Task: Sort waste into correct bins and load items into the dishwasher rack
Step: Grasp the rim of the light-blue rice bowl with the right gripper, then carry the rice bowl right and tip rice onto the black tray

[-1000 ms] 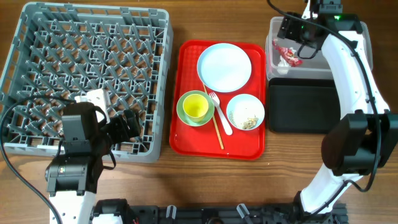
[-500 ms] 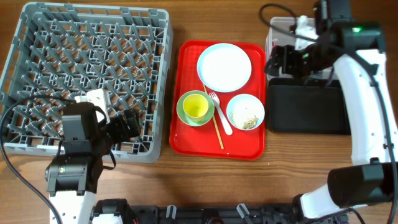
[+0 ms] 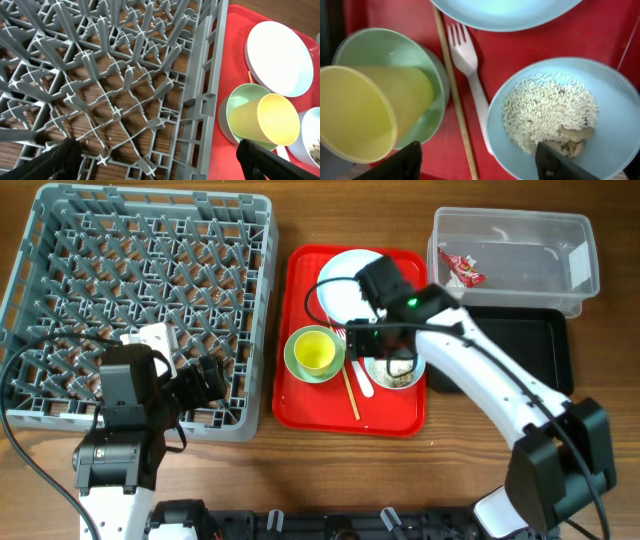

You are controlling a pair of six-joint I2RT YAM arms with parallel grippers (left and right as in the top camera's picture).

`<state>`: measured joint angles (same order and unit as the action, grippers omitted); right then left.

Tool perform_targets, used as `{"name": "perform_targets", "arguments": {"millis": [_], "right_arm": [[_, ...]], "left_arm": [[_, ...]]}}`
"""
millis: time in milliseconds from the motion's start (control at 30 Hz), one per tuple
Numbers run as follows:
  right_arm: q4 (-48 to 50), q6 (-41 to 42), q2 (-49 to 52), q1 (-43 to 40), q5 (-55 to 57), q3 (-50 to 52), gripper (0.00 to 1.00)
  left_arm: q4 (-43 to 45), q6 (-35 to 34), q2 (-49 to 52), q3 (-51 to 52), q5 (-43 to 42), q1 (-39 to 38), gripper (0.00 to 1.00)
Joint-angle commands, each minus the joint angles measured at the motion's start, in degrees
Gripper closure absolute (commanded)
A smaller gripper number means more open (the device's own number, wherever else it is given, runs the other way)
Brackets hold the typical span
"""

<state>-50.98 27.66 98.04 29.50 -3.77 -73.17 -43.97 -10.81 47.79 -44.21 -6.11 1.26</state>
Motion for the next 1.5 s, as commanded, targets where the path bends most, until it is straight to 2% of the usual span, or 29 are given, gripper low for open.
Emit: {"name": "perform_targets", "arguments": {"millis": [0,133,367,433,633,767,967,1467], "right_arm": [[4.4,4.7,0.0,0.2,2.8,5.0,0.3],[10.8,5.6,0.1,0.3,2.3,10.9,0.45],[17.4,5.5,0.1,1.0,2.4,15.3,0.54],[18.5,5.5,0.3,1.5,2.6,15.6,0.61],[19.5,5.5,3.0,2.2,2.3,15.6,0.63],[20.3,5.5,3.1,2.4,2.6,15.5,0.8],[19.8,5.5,3.1,2.4,3.0,15.0,0.96],[5.0,0.7,-2.8,1.2,5.5,3.3,0.96]], "left_arm": [[-0.1,-0.3,-0.1,-1.1,-0.9,0.4,0.0],[-0.1,-0.3,-0.1,-1.1,-0.9,0.4,0.0],[-0.1,-0.3,-0.1,-1.1,-0.9,0.4,0.0],[-0.1,-0.3,-0.1,-1.1,-0.9,0.4,0.0],[-0.1,-0.3,-0.1,-1.1,-0.9,0.4,0.0],[-0.1,-0.3,-0.1,-1.1,-0.9,0.4,0.0],[-0.1,-0.3,-0.1,-1.1,-0.9,0.4,0.0],[-0.1,-0.3,-0.1,-1.1,-0.9,0.4,0.0]]}}
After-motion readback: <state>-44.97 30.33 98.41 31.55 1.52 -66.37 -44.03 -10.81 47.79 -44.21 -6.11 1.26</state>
